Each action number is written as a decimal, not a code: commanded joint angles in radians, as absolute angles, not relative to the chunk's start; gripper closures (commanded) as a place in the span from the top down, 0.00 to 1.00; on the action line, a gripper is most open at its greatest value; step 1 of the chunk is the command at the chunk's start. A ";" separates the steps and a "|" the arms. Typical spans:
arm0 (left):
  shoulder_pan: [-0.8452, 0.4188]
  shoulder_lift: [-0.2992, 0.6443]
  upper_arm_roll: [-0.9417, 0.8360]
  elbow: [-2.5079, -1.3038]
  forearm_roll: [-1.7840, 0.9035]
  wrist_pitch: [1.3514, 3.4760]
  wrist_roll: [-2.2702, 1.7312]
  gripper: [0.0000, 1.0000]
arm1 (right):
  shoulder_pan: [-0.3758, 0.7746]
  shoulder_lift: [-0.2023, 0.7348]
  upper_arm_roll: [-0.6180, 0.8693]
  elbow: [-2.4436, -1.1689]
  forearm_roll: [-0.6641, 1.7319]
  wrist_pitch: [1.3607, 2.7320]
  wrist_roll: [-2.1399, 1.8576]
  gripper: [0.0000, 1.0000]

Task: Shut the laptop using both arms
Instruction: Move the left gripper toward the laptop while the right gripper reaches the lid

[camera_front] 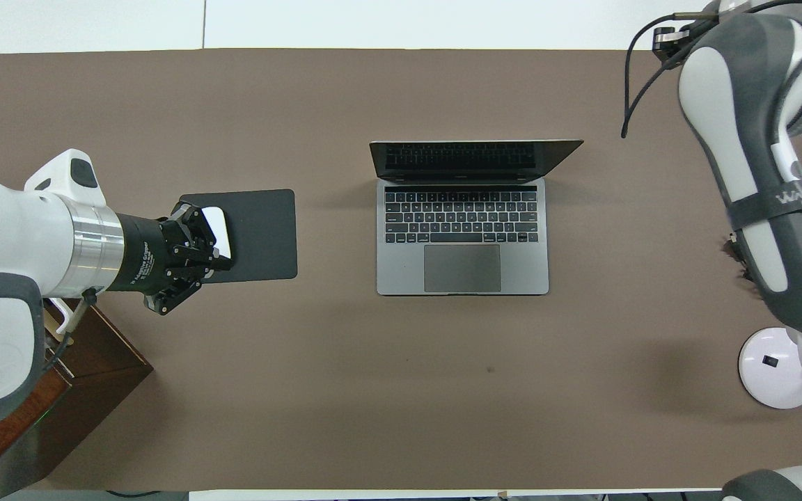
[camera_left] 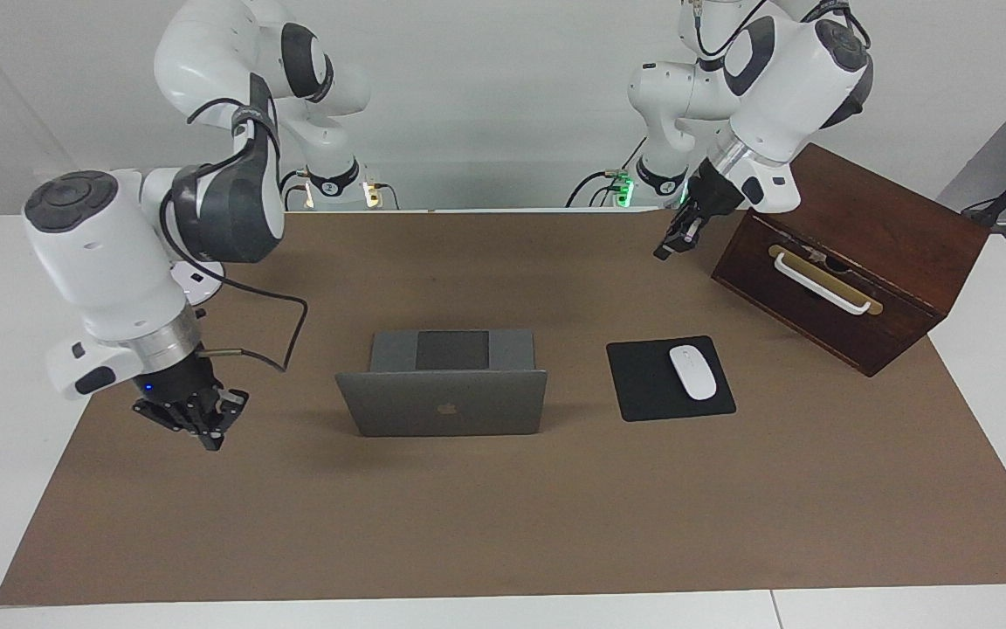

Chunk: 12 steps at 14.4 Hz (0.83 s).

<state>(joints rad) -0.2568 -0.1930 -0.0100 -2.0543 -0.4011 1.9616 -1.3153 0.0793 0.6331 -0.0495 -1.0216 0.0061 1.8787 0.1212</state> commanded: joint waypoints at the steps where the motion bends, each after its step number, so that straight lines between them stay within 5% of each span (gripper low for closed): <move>1: -0.273 -0.282 -0.006 -2.219 -0.511 2.121 -1.601 0.00 | 0.136 0.686 -0.052 -0.980 -0.041 1.910 0.182 0.00; 12: -0.526 -0.190 -0.008 -2.434 -1.085 2.682 -1.910 0.00 | 0.254 0.698 -0.044 -0.985 -0.048 1.901 0.281 0.00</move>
